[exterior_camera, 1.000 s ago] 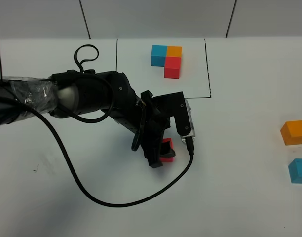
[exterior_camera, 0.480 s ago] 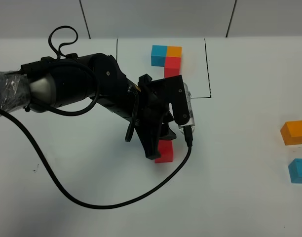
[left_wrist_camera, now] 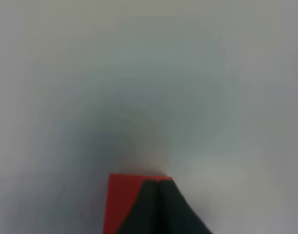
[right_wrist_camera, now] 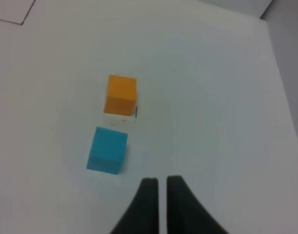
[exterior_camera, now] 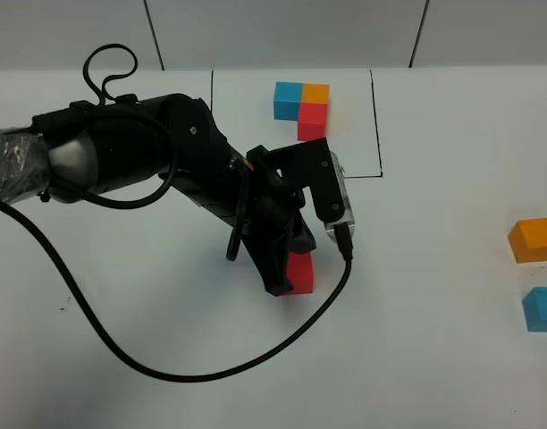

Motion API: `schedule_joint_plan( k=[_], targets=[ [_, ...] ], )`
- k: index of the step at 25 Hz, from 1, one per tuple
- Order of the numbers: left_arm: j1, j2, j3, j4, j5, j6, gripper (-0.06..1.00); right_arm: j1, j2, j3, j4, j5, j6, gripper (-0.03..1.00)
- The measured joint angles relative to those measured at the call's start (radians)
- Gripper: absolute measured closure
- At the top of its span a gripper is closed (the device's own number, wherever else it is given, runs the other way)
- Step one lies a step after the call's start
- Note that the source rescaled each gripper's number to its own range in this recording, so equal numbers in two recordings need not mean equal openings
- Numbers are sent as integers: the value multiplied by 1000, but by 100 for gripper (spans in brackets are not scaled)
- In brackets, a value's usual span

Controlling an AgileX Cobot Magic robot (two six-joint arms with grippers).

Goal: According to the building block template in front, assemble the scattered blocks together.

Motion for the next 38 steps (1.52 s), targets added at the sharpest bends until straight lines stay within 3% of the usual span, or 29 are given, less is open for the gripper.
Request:
schedule_joint_plan(
  k=[4, 9, 13, 20, 31, 38],
  targets=[
    [0, -20, 0, 0, -38, -262, 94, 0, 0, 0, 0, 0, 0, 96],
    [0, -34, 0, 23, -73, -698, 94, 0, -1, 0, 0, 0, 0, 96],
    [0, -34, 2, 102, -106, -887, 94, 0, -1, 0, 0, 0, 0, 96],
    [13, -42, 3, 229, -117, -954, 94, 0, -1, 0, 0, 0, 0, 96],
    [183, -138, 18, 326, 36, -999, 94, 0, -1, 0, 0, 0, 0, 96],
    [299, -261, 149, 355, 56, -1032, 94, 0, -1, 0, 0, 0, 0, 96]
  ],
)
